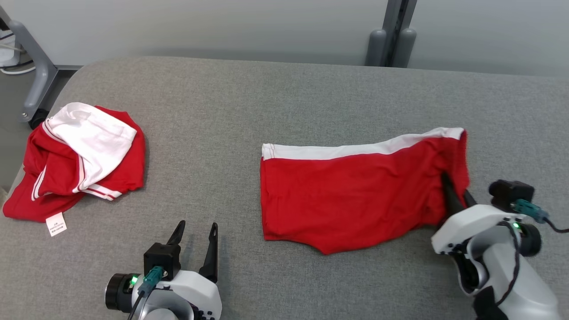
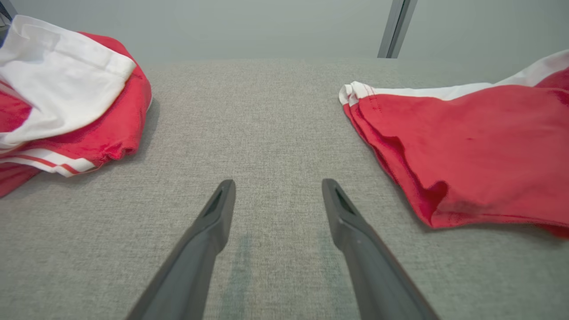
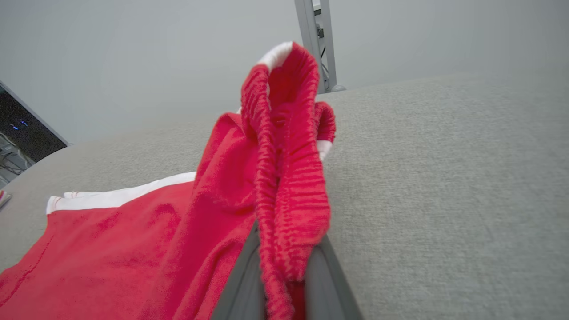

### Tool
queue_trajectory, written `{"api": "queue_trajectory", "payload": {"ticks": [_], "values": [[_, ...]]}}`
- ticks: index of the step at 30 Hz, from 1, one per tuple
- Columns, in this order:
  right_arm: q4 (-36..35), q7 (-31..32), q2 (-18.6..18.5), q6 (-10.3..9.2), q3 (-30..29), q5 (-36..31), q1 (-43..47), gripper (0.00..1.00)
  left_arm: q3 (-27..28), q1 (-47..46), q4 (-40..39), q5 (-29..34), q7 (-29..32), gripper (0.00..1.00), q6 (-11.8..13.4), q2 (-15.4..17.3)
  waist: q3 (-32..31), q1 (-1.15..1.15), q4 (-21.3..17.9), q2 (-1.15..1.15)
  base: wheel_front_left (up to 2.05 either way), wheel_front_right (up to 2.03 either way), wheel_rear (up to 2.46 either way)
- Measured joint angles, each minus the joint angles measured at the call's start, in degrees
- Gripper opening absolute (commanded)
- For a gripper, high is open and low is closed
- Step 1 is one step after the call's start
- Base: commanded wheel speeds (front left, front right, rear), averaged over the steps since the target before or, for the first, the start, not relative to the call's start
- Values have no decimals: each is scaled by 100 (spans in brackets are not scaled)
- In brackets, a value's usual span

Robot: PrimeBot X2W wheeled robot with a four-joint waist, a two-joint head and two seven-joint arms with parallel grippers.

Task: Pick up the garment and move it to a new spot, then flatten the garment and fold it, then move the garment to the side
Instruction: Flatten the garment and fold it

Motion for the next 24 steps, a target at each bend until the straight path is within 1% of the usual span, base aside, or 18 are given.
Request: {"api": "queue_trajectory", "payload": {"ticks": [2, 5, 8, 11, 14, 20, 22, 23, 24], "values": [[-201, 8, 58, 0, 247, 85, 13, 0, -42, 1, 12, -44, 0, 100, 3, -2, -18, 0, -22, 0, 0, 0, 0], [-563, 209, 149, 0, 692, 339, 62, 0, -149, 0, 27, -103, 0, 100, 10, -2, -26, 0, 7, 0, 0, 0, 0], [-913, 445, 207, 0, 1112, 606, 127, 0, -275, -2, 27, -197, 0, 100, 25, -4, -28, 0, 105, 0, 0, 0, 0], [-1136, 631, 231, 0, 1414, 783, 139, 0, -371, -2, 26, -281, 0, 100, 56, -4, -31, 0, 260, 0, 0, 0, 0], [-1191, 698, 249, 0, 1566, 813, 131, 0, -445, -2, 26, -300, 0, 100, 64, -4, -28, 0, 393, 0, 0, 0, 0], [-998, 784, 283, 0, 1852, 845, 8, 0, -590, 7, 26, -396, 0, 100, 125, 0, -15, 0, 896, 0, 0, 0, 0], [-869, 732, 286, 0, 1963, 918, -80, 41, -606, 24, 19, -426, 0, 100, 160, 0, -12, 0, 1150, 0, 0, 0, 0], [-867, 692, 290, 0, 2045, 1014, -99, 100, -614, 41, 13, -430, 0, 100, 168, 3, -11, 0, 1226, 0, 0, 0, 0], [-872, 661, 296, 0, 2109, 1100, -119, 100, -616, 57, 3, -431, 0, 100, 176, -2, -10, 0, 1293, 0, 0, 0, 0]]}}
